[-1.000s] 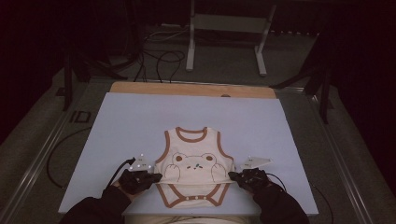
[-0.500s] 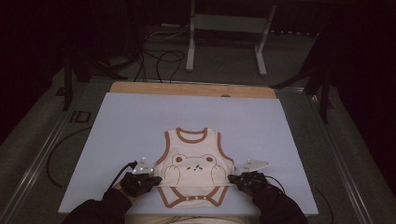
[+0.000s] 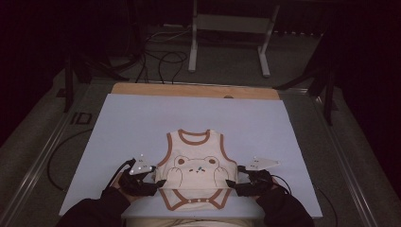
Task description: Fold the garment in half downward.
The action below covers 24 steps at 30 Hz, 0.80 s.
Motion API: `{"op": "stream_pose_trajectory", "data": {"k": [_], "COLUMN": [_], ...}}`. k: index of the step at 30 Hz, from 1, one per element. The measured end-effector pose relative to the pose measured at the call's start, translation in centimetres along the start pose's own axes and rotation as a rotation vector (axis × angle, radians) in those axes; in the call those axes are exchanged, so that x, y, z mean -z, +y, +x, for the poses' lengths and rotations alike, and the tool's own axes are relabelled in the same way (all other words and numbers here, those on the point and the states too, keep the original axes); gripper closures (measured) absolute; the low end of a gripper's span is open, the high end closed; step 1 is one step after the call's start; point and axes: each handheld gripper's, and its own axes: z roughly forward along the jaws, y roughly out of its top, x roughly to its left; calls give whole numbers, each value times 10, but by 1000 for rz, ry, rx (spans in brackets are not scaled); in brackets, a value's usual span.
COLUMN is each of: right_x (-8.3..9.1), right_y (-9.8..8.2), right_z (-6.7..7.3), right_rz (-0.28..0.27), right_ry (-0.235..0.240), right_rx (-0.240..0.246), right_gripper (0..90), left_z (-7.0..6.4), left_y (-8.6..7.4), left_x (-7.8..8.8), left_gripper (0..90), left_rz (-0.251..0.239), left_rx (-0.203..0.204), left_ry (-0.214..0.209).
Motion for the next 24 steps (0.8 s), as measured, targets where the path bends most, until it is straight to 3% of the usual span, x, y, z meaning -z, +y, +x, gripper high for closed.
{"op": "stream_pose_trajectory", "data": {"k": [1,4,6,8,15,24], "right_x": [1,2,2,1,-6,-13], "right_y": [2,9,13,17,29,48], "right_z": [0,-2,-4,-6,-9,-9], "right_rz": [-5,-17,-29,-33,-30,-40], "right_ry": [2,4,14,36,25,20], "right_rx": [4,-2,-3,-8,36,91], "right_gripper": [146,128,127,117,96,96], "left_z": [1,4,6,8,13,17], "left_y": [2,6,9,11,23,36], "left_x": [0,1,1,1,0,-4], "left_gripper": [302,220,144,140,24,4], "left_rz": [-2,-15,-30,-41,-57,-90], "left_rx": [-1,17,9,11,-21,-58], "left_ry": [3,-6,-35,-34,-68,-114]}}
